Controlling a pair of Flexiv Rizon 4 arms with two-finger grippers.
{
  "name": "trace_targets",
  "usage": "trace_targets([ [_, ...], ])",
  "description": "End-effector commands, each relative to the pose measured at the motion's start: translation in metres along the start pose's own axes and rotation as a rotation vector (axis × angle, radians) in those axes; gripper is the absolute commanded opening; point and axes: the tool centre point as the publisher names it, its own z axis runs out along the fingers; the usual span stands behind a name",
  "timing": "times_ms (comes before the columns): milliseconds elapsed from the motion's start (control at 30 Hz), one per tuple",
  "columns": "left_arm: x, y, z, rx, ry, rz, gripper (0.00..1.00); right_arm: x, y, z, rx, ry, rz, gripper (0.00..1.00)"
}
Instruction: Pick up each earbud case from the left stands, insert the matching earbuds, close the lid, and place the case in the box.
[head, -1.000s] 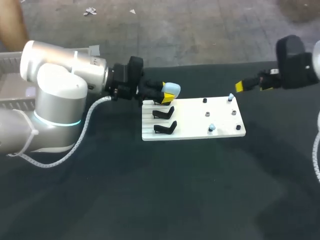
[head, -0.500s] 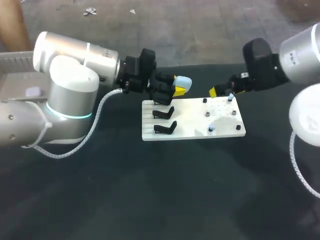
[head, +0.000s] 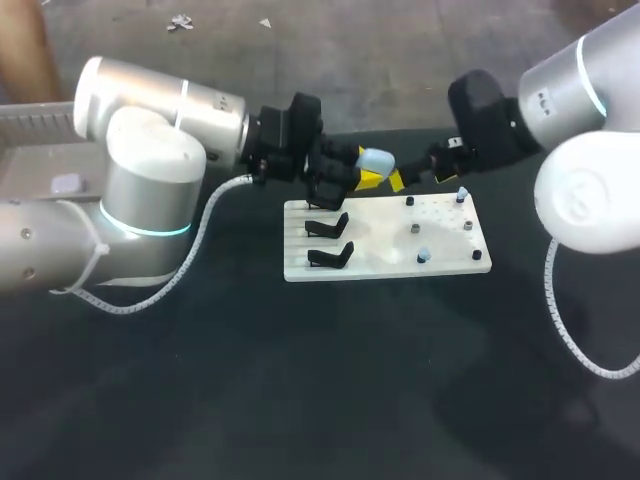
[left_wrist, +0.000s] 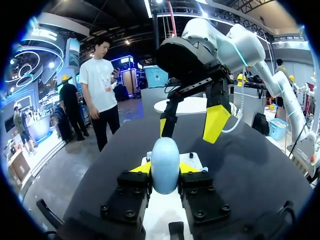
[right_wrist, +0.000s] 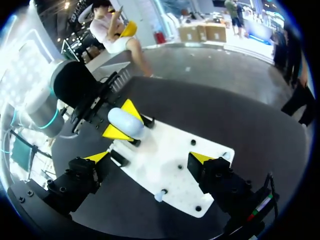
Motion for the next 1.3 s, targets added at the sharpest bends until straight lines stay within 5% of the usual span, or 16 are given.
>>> trace_targets([
  [33,-0.002,-0.010,-0.002,-0.013,-0.008,0.008,0.00,-0.008,-0.005,0.006,-0.074,0.009,-0.002,1.00],
  [567,-0.002,-0.019,-0.002,-0.002,-0.036,0.010,0.00,-0.016,-0.008,0.009,-0.074,0.007,-0.002,1.00],
  [733,0.003,-0.017,-0.005,0.010,-0.100,-0.005,0.00,-0.018,-0.009,0.005,-0.060,0.001,-0.003,1.00],
  [967,0.012,-0.013,-0.019,0.011,-0.256,-0.024,0.00,-0.013,-0.019,-0.007,0.015,0.000,0.013,1.00],
  [1300,0.011,-0.008,-0.035,-0.013,-0.348,-0.042,0.00,0.006,-0.050,-0.024,0.189,0.047,0.064,1.00],
])
